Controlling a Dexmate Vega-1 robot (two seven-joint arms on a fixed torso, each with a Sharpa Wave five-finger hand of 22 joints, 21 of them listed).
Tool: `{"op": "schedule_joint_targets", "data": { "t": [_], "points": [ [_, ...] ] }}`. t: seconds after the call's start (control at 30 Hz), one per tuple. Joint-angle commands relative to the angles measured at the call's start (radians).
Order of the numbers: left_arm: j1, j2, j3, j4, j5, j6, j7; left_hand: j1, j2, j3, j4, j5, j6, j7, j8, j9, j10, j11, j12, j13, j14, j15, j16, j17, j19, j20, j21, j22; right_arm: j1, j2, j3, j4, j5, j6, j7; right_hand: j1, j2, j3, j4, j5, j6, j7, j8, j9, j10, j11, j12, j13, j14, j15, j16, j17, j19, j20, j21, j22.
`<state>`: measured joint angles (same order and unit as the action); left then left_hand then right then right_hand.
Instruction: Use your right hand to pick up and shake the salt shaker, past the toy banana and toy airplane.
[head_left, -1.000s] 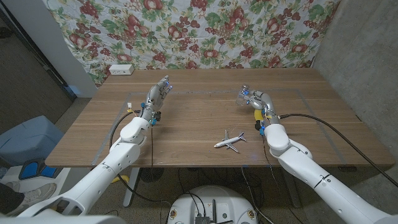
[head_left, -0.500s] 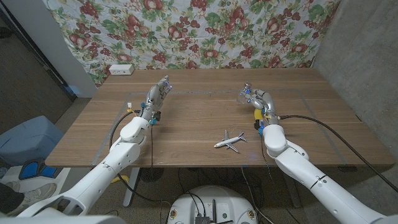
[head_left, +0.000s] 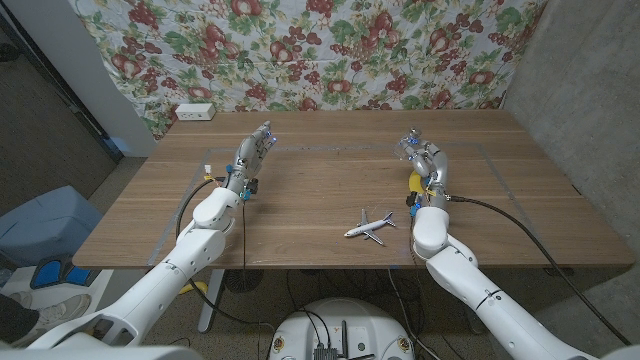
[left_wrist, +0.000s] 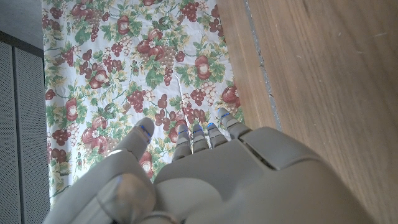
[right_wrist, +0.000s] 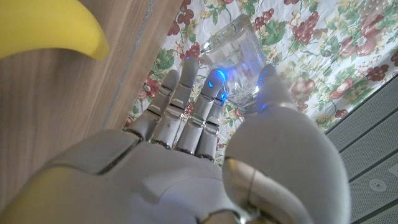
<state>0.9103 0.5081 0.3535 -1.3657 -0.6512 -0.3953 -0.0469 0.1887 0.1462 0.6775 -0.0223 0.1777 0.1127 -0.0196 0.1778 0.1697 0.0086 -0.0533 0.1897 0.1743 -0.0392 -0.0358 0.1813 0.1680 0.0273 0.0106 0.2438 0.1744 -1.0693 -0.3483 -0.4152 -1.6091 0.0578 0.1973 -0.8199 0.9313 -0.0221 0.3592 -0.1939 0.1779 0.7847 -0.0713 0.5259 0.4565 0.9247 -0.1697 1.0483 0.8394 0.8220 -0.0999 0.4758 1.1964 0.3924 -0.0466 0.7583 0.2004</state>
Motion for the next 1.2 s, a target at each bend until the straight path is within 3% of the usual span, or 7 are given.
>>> {"op": "schedule_joint_targets", "data": {
  "t": [0.03,0.23,0.47,0.77,1.07,1.2],
  "points": [
    [-0.004,0.001,-0.002,0.004,0.0,-0.002,-0.004,-0.003,0.039,0.003,-0.004,0.004,0.009,0.002,0.003,0.004,0.005,-0.001,0.001,0.002,0.005,-0.009,-0.001,0.002,0.01,0.002,-0.003,0.003,0.004,0.057,0.014,0.051,-0.014,0.065,-0.051,0.115,0.115,0.028,0.034,0.005,0.25,0.073,0.004,0.006,-0.002,0.001,0.001,0.003,0.008,-0.123,-0.004,0.005,-0.006,-0.006,0.007,-0.001],
    [-0.01,-0.001,-0.001,0.011,-0.005,0.0,-0.01,-0.003,0.039,0.003,-0.004,0.004,0.009,0.003,0.003,0.004,0.004,-0.001,0.001,0.002,0.005,-0.009,-0.001,0.002,0.011,0.002,-0.004,0.003,0.011,0.056,0.013,0.058,-0.014,0.069,-0.035,0.116,0.116,0.027,0.034,0.005,0.251,0.074,0.004,0.005,-0.002,-0.002,0.003,0.005,0.008,-0.122,-0.003,0.006,-0.009,-0.007,0.009,-0.001],
    [-0.016,-0.003,0.0,0.02,-0.005,-0.001,-0.013,-0.003,0.039,0.003,-0.003,0.004,0.009,0.003,0.003,0.004,0.004,-0.001,0.001,0.002,0.005,-0.009,-0.001,0.002,0.012,0.002,-0.005,0.003,0.016,0.002,0.002,0.032,-0.004,0.027,0.052,0.117,0.116,0.027,0.033,0.006,0.252,0.07,0.004,0.006,-0.002,-0.001,0.004,0.006,0.006,-0.123,-0.004,0.006,-0.006,-0.012,0.013,-0.001],
    [-0.024,-0.007,0.001,0.033,-0.008,0.0,-0.021,-0.004,0.038,0.004,-0.002,0.004,0.01,0.002,0.003,0.004,0.004,-0.001,0.001,0.002,0.005,-0.009,-0.001,0.003,0.012,0.002,-0.007,0.003,0.018,-0.097,-0.01,-0.066,0.035,-0.133,0.195,0.117,0.115,0.026,0.033,0.005,0.253,0.067,0.004,0.005,-0.003,0.0,0.003,0.005,0.005,-0.123,-0.004,0.006,-0.002,-0.01,0.018,-0.001],
    [-0.024,-0.006,-0.001,0.036,-0.01,0.0,-0.022,-0.005,0.038,0.004,-0.002,0.004,0.01,0.003,0.003,0.004,0.004,-0.001,0.001,0.002,0.005,-0.01,-0.001,0.002,0.012,0.002,-0.009,0.003,0.055,-0.204,-0.033,-0.143,0.106,-0.289,0.374,0.12,0.114,0.026,0.032,0.005,0.26,0.067,0.003,-0.001,0.005,0.006,-0.002,-0.009,0.004,-0.124,-0.007,0.005,-0.003,-0.007,0.022,-0.002],
    [-0.027,-0.007,0.0,0.04,-0.01,-0.001,-0.024,-0.005,0.037,0.004,-0.002,0.004,0.01,0.002,0.003,0.004,0.004,-0.002,0.001,0.002,0.005,-0.009,-0.001,0.002,0.012,0.002,-0.01,0.003,0.073,-0.232,-0.044,-0.167,0.127,-0.353,0.414,0.121,0.114,0.027,0.031,0.004,0.259,0.067,0.003,0.001,0.005,0.008,0.001,-0.006,0.001,-0.124,-0.009,0.004,-0.003,-0.006,0.024,-0.002]
  ]
}}
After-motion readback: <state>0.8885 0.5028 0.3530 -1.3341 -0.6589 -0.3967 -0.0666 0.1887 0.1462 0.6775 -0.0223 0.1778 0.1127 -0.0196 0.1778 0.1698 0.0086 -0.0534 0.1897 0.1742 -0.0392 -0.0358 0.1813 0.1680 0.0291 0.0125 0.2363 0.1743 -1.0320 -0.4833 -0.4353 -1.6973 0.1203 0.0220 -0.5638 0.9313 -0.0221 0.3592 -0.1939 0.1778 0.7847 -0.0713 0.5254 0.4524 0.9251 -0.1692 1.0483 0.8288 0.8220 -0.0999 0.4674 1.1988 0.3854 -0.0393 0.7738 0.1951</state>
